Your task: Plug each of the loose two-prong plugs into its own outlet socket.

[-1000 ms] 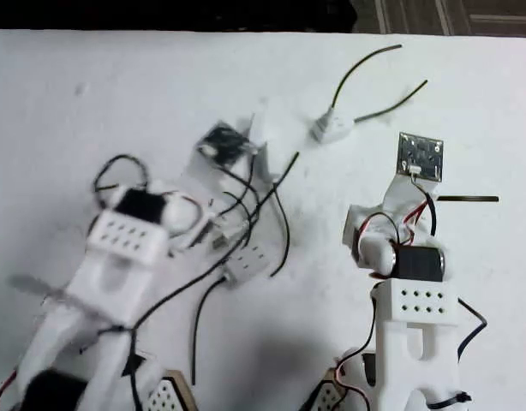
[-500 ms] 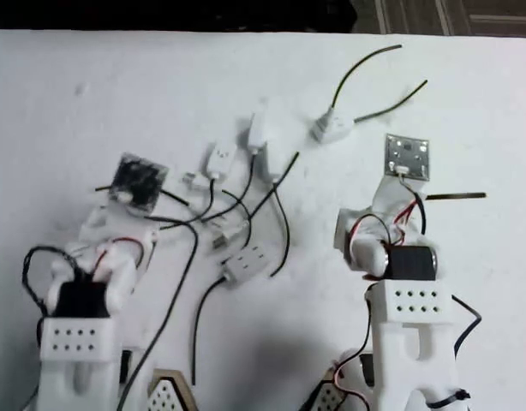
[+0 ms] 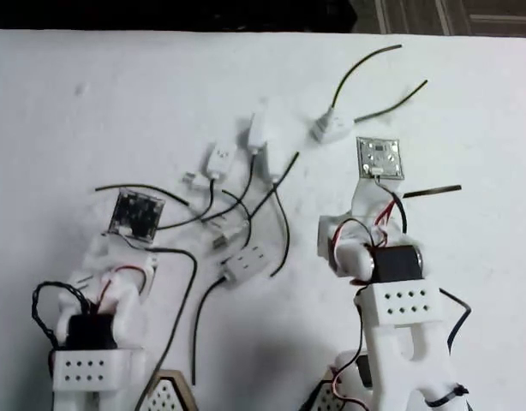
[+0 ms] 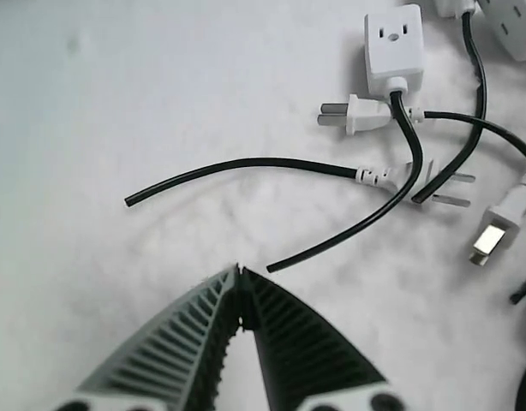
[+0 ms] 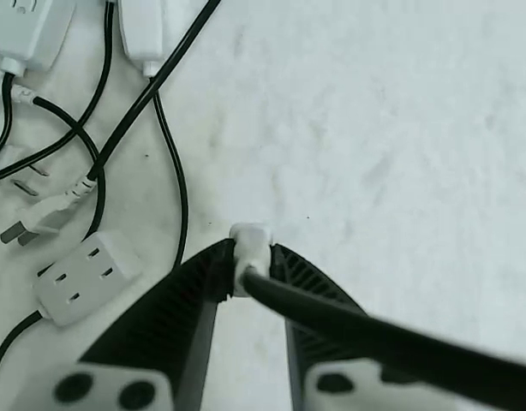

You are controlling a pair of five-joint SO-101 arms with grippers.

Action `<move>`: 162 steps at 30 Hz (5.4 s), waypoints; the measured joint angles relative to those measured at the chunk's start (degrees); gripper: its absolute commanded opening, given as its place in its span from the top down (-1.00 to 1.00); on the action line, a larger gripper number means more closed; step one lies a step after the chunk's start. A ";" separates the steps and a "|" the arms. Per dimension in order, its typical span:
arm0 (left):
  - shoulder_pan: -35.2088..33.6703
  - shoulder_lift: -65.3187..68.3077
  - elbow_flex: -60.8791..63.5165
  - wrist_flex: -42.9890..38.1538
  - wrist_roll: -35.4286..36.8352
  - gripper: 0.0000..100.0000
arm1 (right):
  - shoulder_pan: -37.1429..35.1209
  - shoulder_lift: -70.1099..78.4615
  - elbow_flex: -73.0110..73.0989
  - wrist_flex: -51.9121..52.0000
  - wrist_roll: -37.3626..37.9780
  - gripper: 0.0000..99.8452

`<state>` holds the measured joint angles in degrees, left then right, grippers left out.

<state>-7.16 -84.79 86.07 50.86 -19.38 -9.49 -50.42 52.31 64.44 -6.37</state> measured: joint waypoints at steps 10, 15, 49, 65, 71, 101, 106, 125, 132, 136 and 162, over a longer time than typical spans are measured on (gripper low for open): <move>0.00 -15.38 11.16 0.18 0.00 0.95 | -5.01 0.00 0.00 2.20 0.09 0.97; -0.09 -17.85 11.16 1.58 0.00 0.95 | -5.10 0.00 0.00 2.20 0.09 0.97; -0.09 -17.85 11.16 5.45 0.00 0.95 | -26.90 -1.05 19.25 -30.86 9.49 0.97; -0.09 -17.85 11.16 6.33 0.00 0.95 | -25.41 -0.62 20.66 -31.56 19.34 0.97; -0.09 -17.85 11.16 6.33 0.00 0.95 | -25.14 2.29 20.48 -31.12 19.52 0.97; -0.09 -17.85 11.16 6.68 0.00 0.95 | -24.53 13.63 10.81 -22.07 19.43 0.97; -0.09 -17.85 11.16 6.68 0.00 0.95 | -24.62 14.07 4.13 -11.96 17.05 0.97; -2.55 -17.85 11.16 6.68 0.00 0.95 | -24.62 17.76 2.02 -10.81 15.65 0.97; -2.81 -17.85 11.16 6.68 0.00 0.95 | -24.62 21.45 1.93 -12.92 15.56 0.97; -2.90 -17.85 11.16 6.68 0.00 0.95 | -24.62 21.98 1.93 -12.92 15.56 0.97; -2.90 -17.85 11.16 6.68 0.00 0.95 | -24.44 22.15 10.90 -21.27 19.43 0.97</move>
<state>-10.07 -102.64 97.23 57.54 -19.38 -33.93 -28.26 63.21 43.16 13.05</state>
